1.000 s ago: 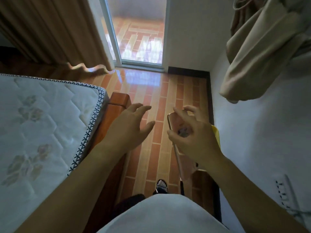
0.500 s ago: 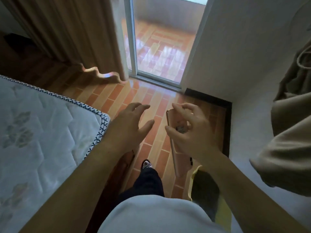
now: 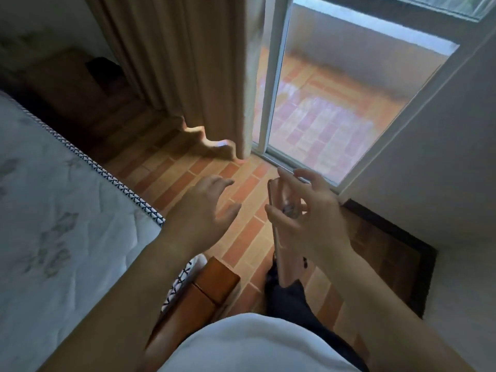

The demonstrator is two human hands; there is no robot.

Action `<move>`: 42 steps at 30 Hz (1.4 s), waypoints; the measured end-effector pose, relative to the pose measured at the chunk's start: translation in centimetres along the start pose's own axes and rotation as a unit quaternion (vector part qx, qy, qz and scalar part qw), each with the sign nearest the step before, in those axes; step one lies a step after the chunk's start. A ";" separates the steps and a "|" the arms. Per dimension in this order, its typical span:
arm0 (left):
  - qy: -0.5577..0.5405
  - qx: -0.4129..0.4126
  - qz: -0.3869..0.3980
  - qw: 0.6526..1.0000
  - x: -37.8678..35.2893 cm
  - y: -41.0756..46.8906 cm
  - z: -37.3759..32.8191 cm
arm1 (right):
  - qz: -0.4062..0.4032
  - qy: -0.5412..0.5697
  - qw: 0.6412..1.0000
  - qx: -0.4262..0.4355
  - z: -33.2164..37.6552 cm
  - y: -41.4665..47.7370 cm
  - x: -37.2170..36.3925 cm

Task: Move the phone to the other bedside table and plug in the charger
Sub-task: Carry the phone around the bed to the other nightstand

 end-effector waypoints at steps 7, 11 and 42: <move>-0.018 0.088 -0.029 0.996 -0.9 14.4 3.0 | 0.069 0.008 0.997 0.023 -4.7 16.3 -3.5; -0.039 0.105 -0.027 0.993 -0.8 23.0 2.9 | 0.096 0.004 0.994 0.059 -5.9 25.5 -5.1; 0.026 0.370 -0.217 0.903 29.2 46.4 42.5 | 0.346 0.137 0.884 0.284 20.2 67.4 -50.4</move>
Point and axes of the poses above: each hand's wrist, its own y-axis towards the middle knuckle, its own x-axis out of the back of the hand, z = x × y, the point moved 3 cm from there along y, towards the middle knuckle, and after that the axes turned 3 degrees about -z, right-handed, at the moved point
